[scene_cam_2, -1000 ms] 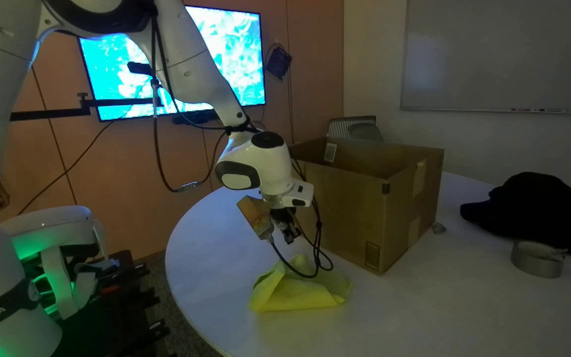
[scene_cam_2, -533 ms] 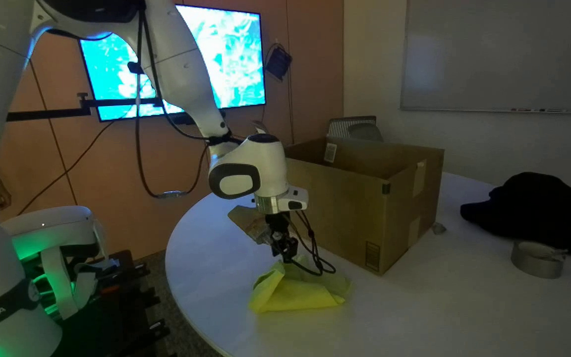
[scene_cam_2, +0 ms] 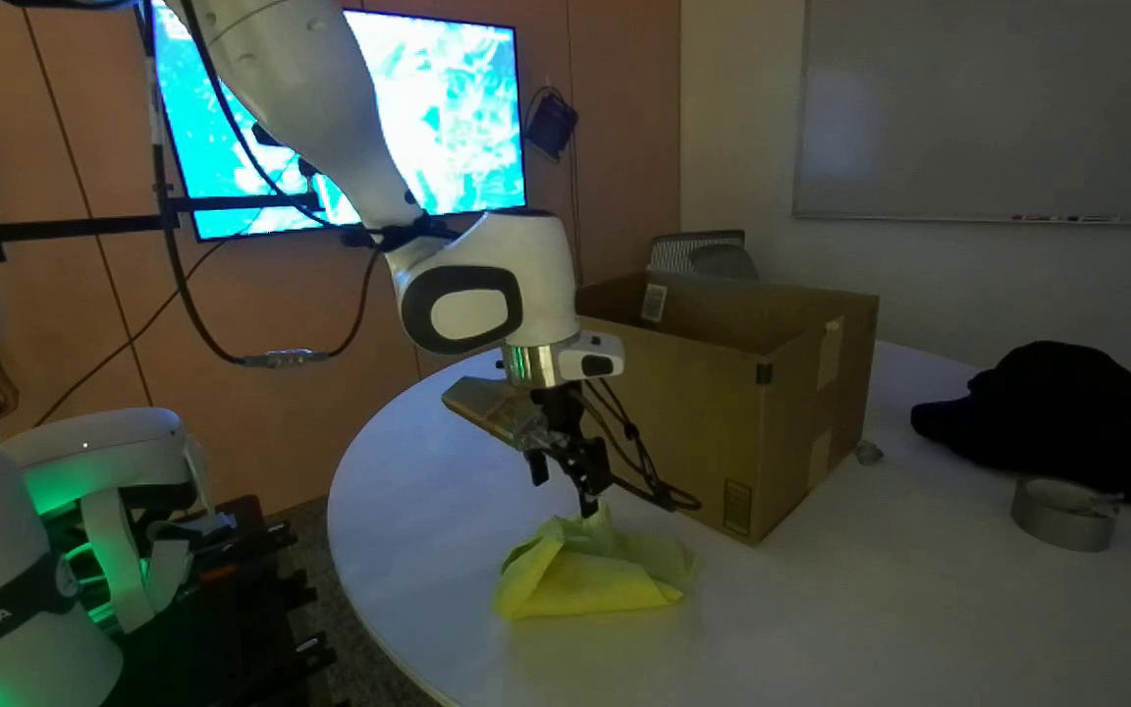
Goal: Pick up the pen, put it on the towel, fold the the towel and put it in the box.
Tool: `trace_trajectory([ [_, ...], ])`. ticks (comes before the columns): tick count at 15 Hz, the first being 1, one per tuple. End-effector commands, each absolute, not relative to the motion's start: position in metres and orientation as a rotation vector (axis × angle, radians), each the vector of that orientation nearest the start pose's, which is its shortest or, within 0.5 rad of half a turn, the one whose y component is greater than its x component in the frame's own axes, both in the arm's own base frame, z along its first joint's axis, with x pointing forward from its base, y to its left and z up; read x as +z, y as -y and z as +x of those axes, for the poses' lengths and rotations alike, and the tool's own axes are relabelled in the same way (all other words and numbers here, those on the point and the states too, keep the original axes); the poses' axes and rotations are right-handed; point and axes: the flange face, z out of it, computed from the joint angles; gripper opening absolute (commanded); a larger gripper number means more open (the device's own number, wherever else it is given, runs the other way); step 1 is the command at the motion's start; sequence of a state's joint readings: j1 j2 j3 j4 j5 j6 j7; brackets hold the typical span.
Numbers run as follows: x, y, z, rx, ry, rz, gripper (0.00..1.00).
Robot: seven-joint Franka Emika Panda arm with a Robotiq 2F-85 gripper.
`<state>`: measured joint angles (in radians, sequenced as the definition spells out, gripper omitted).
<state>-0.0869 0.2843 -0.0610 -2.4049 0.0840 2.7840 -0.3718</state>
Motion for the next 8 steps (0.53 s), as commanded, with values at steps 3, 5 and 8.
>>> trace_trajectory([
  [3, 0.242, 0.099, 0.498, -0.017, 0.267, -3.093, 1.00],
  [5, 0.239, 0.102, 0.498, 0.063, 0.270, -3.085, 1.00],
  [8, 0.224, 0.093, 0.504, 0.157, 0.302, -3.055, 1.00],
])
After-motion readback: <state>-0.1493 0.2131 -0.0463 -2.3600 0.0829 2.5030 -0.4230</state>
